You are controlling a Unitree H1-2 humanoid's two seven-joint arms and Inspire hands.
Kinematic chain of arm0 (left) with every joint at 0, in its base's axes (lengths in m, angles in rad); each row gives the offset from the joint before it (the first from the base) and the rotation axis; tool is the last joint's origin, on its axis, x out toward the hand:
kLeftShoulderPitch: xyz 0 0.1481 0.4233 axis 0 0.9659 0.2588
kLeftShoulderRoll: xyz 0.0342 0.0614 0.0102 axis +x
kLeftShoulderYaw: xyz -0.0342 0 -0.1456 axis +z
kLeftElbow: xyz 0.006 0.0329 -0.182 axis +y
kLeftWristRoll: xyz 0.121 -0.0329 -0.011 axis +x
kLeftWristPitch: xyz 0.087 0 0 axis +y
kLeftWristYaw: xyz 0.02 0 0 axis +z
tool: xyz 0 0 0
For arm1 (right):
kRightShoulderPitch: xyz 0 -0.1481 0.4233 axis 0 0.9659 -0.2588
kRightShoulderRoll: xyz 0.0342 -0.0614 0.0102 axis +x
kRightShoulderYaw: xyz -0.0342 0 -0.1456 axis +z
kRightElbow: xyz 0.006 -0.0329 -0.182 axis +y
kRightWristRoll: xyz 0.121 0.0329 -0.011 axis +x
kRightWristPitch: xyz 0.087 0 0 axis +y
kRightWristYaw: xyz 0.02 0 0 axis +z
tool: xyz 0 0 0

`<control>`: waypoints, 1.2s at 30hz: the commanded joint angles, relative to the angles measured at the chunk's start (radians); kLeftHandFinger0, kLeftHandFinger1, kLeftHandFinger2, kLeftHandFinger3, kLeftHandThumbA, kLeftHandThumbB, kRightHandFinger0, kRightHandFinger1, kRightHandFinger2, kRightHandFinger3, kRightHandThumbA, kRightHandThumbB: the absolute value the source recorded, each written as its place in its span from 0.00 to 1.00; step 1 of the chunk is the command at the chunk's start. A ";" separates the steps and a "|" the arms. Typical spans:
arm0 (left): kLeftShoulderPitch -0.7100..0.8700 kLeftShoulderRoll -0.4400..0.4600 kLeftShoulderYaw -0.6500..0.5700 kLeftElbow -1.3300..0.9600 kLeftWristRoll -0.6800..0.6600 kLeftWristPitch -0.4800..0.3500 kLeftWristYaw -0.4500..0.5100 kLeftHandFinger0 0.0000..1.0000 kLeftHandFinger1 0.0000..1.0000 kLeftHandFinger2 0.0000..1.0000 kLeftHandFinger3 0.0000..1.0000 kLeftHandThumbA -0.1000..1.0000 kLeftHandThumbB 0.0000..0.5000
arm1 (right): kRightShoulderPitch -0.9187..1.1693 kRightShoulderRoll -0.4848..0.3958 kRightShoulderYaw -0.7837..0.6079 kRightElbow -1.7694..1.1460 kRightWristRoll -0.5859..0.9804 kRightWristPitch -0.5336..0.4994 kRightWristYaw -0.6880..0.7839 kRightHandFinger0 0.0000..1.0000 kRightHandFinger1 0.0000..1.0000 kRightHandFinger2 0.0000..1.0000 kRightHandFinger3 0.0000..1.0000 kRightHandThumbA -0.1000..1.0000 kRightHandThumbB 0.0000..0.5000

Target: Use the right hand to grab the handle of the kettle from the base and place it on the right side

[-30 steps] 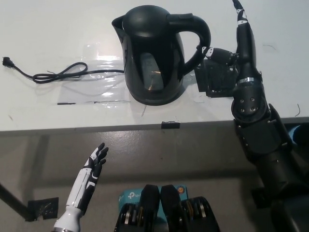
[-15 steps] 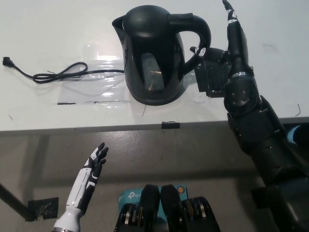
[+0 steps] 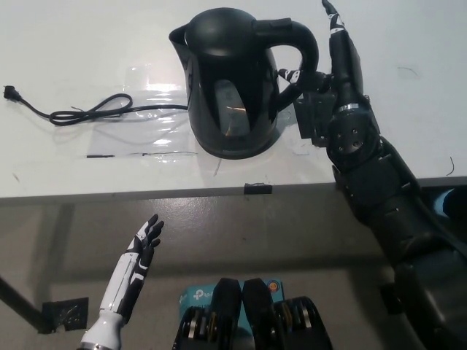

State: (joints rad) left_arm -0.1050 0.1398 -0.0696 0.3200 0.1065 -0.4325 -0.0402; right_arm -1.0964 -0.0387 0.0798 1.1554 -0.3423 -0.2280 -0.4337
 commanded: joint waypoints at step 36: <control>-0.039 0.021 -0.003 -0.023 -0.010 -0.038 -0.013 1.00 1.00 1.00 1.00 1.00 1.00 | -0.178 0.036 0.044 0.124 0.027 -0.201 -0.257 0.00 0.22 0.64 0.69 0.00 0.28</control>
State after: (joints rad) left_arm -0.1260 0.1448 -0.0699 0.3174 0.1048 -0.4327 -0.0403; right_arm -1.1861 0.0127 0.1594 1.3056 -0.3653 -0.3352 -0.6616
